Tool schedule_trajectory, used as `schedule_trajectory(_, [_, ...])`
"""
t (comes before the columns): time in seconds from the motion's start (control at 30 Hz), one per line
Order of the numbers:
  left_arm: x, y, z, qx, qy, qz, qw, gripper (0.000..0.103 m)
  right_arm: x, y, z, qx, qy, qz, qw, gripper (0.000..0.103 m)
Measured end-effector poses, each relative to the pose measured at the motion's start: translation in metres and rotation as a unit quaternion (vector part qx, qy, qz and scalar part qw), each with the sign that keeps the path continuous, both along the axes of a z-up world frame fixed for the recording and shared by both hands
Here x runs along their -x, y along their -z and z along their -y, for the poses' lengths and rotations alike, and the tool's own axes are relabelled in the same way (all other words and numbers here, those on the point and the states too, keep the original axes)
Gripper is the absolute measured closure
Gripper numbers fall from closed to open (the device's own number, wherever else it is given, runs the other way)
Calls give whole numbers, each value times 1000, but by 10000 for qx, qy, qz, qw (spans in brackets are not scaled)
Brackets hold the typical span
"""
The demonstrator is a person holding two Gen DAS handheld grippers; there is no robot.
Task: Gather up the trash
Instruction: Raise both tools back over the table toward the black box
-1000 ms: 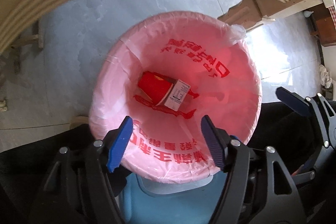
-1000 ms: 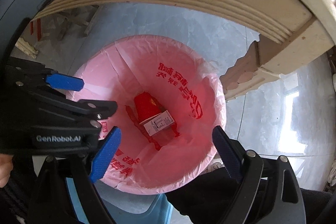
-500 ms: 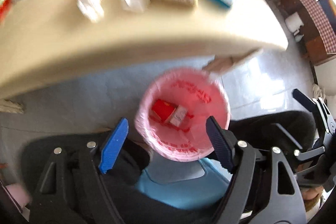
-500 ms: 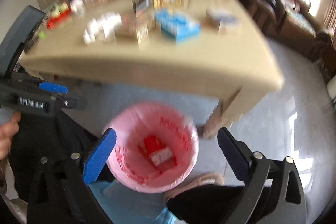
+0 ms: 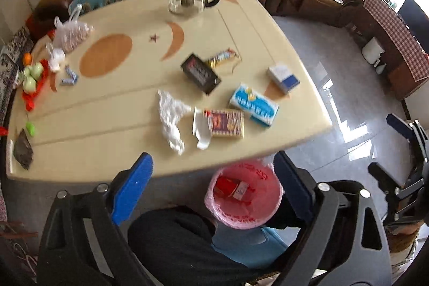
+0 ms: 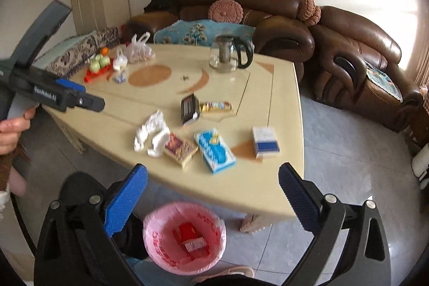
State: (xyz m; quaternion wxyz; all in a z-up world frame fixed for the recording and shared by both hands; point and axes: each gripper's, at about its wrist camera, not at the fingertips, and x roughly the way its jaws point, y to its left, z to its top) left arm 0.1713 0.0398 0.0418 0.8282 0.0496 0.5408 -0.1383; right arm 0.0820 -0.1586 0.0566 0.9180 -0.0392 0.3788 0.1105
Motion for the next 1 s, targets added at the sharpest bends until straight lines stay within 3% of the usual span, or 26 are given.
schedule_trajectory(0.1, [-13, -14, 9, -85, -55, 25, 9999, 14, -17, -17, 9, -40, 87, 59, 9999, 7])
schedule_trajectory(0.3, [-47, -21, 25, 322, -134, -211, 9992, 14, -46, -38, 22, -14, 146, 143, 9998, 7])
schedule_trajectory(0.57, [-88, -23, 37, 443, -281, -306, 9982, 13, -87, -45, 37, 26, 89, 54, 9999, 7])
schedule_trajectory(1.0, [-150, 36, 45, 467, -570, -859, 9936, 13, -146, -4, 53, 2, -8, -421, 9991, 7])
